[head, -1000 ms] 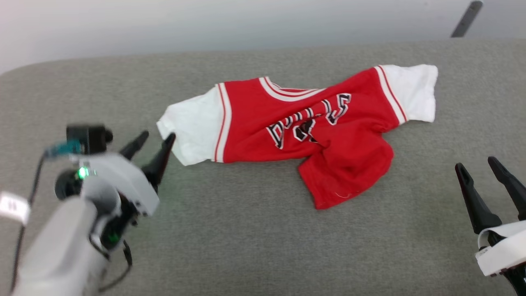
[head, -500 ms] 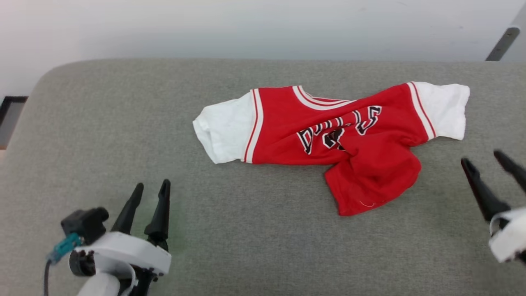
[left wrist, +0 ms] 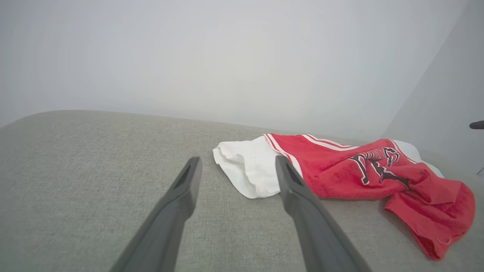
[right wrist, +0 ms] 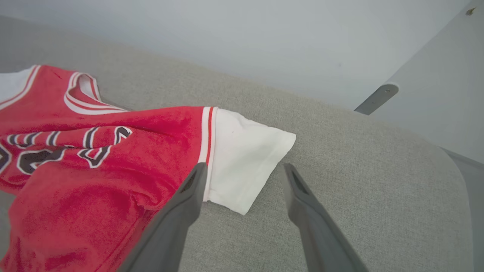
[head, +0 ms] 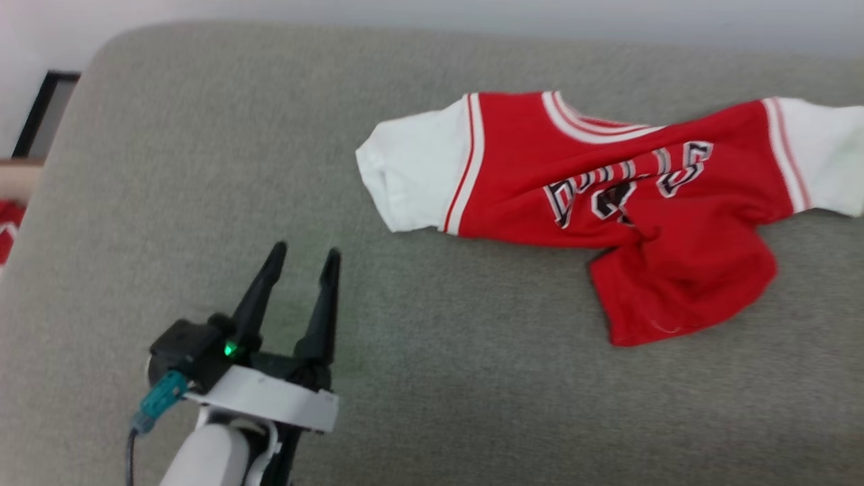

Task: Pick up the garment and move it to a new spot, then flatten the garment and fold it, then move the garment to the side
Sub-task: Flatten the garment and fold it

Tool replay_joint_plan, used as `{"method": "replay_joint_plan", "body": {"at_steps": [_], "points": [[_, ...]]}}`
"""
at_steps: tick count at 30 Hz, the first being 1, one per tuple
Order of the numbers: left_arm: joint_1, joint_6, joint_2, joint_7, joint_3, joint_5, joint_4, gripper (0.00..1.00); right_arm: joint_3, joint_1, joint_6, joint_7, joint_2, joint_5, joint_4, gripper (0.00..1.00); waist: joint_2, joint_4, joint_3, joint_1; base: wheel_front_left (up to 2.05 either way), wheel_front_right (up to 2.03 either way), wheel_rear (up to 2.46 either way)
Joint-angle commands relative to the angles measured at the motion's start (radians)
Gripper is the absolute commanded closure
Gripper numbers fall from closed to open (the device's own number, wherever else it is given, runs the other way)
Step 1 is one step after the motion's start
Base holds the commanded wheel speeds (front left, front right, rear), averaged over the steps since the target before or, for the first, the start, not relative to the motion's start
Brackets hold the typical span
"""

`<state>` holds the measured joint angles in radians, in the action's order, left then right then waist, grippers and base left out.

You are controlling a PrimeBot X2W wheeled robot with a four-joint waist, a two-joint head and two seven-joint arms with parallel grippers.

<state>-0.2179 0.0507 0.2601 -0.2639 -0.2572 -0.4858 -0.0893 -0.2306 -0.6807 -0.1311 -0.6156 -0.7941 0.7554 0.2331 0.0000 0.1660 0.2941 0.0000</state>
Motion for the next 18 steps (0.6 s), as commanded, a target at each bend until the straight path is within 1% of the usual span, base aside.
{"method": "replay_joint_plan", "body": {"at_steps": [1, 3, 5, 9, 14, 18], "points": [[-0.027, 0.018, -0.025, 0.0, 0.003, 0.021, 0.011, 0.0, -0.03, -0.067, 0.001, -0.068, -0.025, 0.019, 0.042, 0.0, 0.0, 0.084, 0.11, 0.0, 0.0, 0.0, 0.0], [-0.043, 0.034, -0.047, 0.0, 0.006, 0.043, 0.018, 0.0, -0.063, -0.135, 0.001, -0.134, -0.056, 0.013, 0.083, 0.0, 0.0, 0.11, 0.147, 0.0, 0.0, 0.0, 0.0], [-0.059, 0.048, -0.069, 0.0, 0.012, 0.059, 0.027, 0.0, -0.093, -0.196, 0.001, -0.175, -0.077, 0.006, 0.112, 0.0, 0.0, 0.136, 0.18, 0.0, 0.0, 0.0, 0.0], [-0.077, 0.066, -0.104, 0.0, 0.019, 0.087, 0.041, 0.0, -0.139, -0.293, 0.001, -0.206, -0.105, -0.009, 0.165, 0.0, 0.0, 0.18, 0.232, 0.0, 0.0, 0.0, 0.0], [-0.08, 0.077, -0.13, 0.0, 0.027, 0.103, 0.062, 0.0, -0.243, -0.357, 0.001, -0.246, -0.139, -0.059, 0.222, 0.0, 0.0, 0.21, 0.27, 0.0, 0.0, 0.0, 0.0], [-0.079, 0.081, -0.137, 0.0, 0.033, 0.114, 0.068, 0.0, -0.295, -0.369, 0.0, -0.249, -0.13, -0.029, 0.256, 0.0, 0.0, 0.212, 0.282, 0.0, 0.0, 0.0, 0.0]]}}
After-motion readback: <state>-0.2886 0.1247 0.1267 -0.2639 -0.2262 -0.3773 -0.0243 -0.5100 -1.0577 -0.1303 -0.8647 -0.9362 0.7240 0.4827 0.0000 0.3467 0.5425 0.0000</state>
